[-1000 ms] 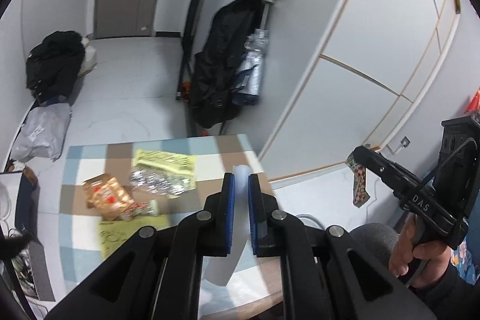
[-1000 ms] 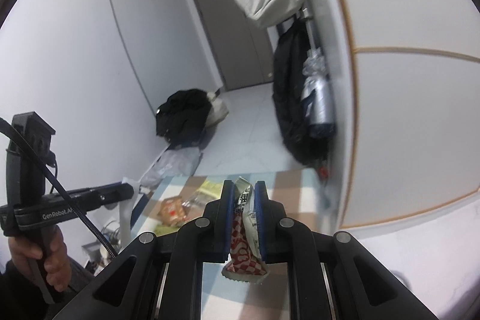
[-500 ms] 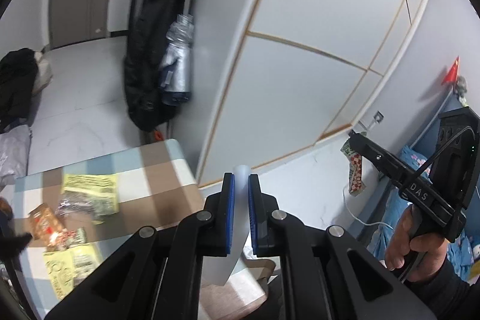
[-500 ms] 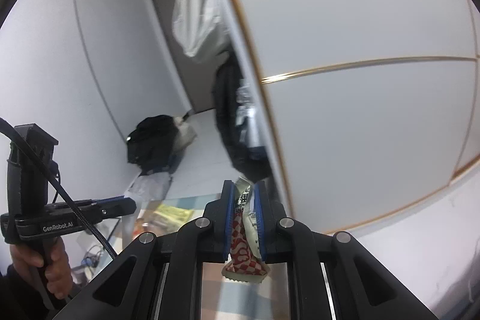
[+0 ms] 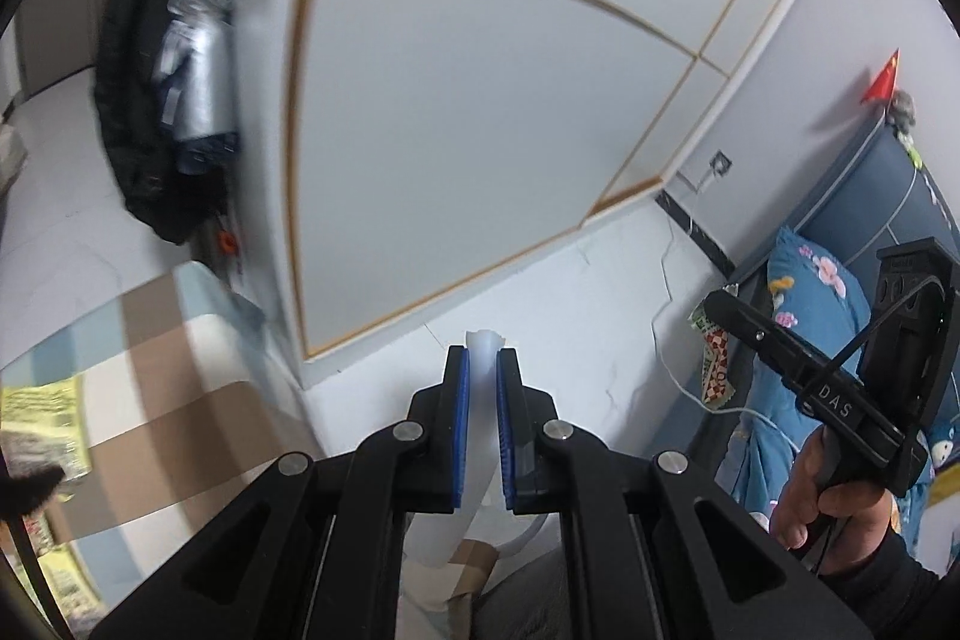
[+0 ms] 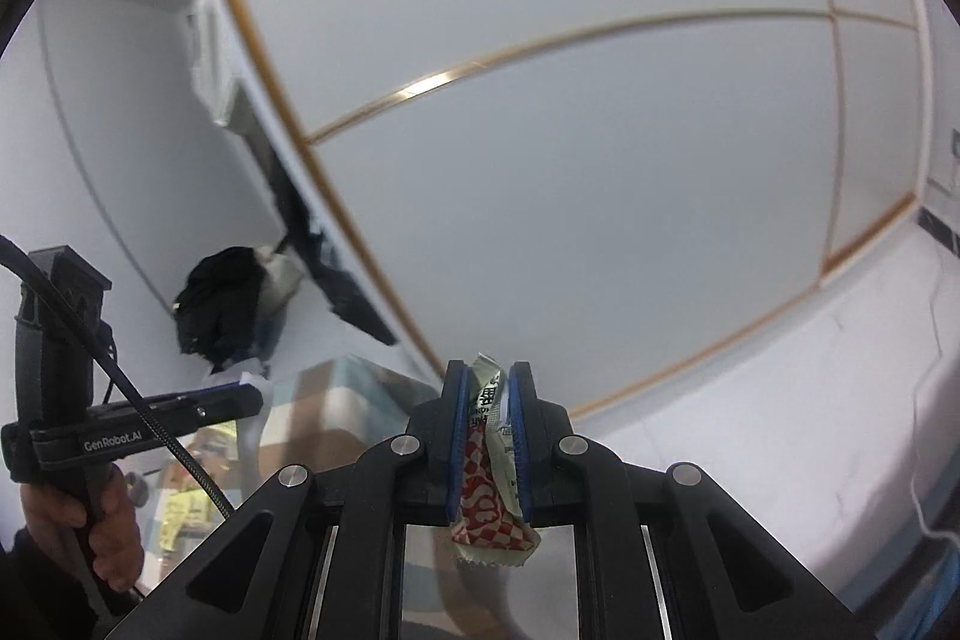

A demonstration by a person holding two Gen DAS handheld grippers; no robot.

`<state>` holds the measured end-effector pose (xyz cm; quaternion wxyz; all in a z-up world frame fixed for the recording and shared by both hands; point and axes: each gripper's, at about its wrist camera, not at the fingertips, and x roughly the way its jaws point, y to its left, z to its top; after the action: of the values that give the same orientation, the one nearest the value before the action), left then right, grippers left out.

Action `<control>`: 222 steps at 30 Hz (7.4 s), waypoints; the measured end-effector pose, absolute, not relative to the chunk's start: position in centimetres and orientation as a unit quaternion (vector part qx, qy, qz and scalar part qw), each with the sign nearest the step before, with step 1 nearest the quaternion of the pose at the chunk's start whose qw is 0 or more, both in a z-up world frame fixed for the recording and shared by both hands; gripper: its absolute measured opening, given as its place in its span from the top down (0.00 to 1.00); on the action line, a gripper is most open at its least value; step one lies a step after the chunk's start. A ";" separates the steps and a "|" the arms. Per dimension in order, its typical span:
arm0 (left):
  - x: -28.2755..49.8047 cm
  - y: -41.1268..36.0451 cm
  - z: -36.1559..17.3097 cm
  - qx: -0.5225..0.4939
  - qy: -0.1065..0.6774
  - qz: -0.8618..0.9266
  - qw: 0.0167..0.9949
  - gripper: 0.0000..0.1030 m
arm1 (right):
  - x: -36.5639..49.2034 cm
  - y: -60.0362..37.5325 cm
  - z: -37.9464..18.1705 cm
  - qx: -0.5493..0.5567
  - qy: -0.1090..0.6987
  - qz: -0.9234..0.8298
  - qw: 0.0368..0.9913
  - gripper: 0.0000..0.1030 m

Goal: Collect trash
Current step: 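Hold the wrapper in the right gripper over the round white bin, then open the right gripper to drop the wrapper into the bin, then move both tools back from the bin toward the table, then lower the left gripper onto the white foam piece and close it, then lift the white foam in the left gripper while the right gripper approaches the red-white wrapper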

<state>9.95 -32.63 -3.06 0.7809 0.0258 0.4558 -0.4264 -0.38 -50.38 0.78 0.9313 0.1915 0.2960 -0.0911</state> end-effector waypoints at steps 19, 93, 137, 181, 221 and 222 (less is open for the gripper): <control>10.1 -41.3 -13.0 0.087 0.560 -0.441 0.696 0.95 | -1.6 -55.6 -14.9 0.294 0.420 -0.104 0.852 0.88; 9.4 -38.0 -12.9 0.117 0.593 -0.365 0.708 0.48 | -1.9 -54.5 -16.9 0.329 0.475 -0.124 0.807 0.34; 6.4 -6.3 -1.2 -0.042 0.382 -0.132 0.914 0.26 | 4.2 -26.1 4.1 0.116 0.276 0.072 0.951 0.15; 2.9 -5.1 -14.1 0.035 0.556 -0.237 0.796 0.23 | 5.4 -22.9 -1.8 0.145 0.311 0.100 0.934 0.13; 5.7 -1.3 -8.4 -0.107 0.472 -0.238 0.842 0.68 | 6.6 -22.2 -4.3 0.134 0.370 0.068 0.917 0.13; 5.9 -1.0 -8.1 -0.115 0.466 -0.237 0.845 0.68 | 6.9 -21.9 -4.5 0.132 0.376 0.069 0.915 0.13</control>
<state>5.92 -1.02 -8.11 0.8447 -0.1146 0.4663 -0.2365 6.86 -21.94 -4.54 0.9147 0.1321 0.3755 0.0693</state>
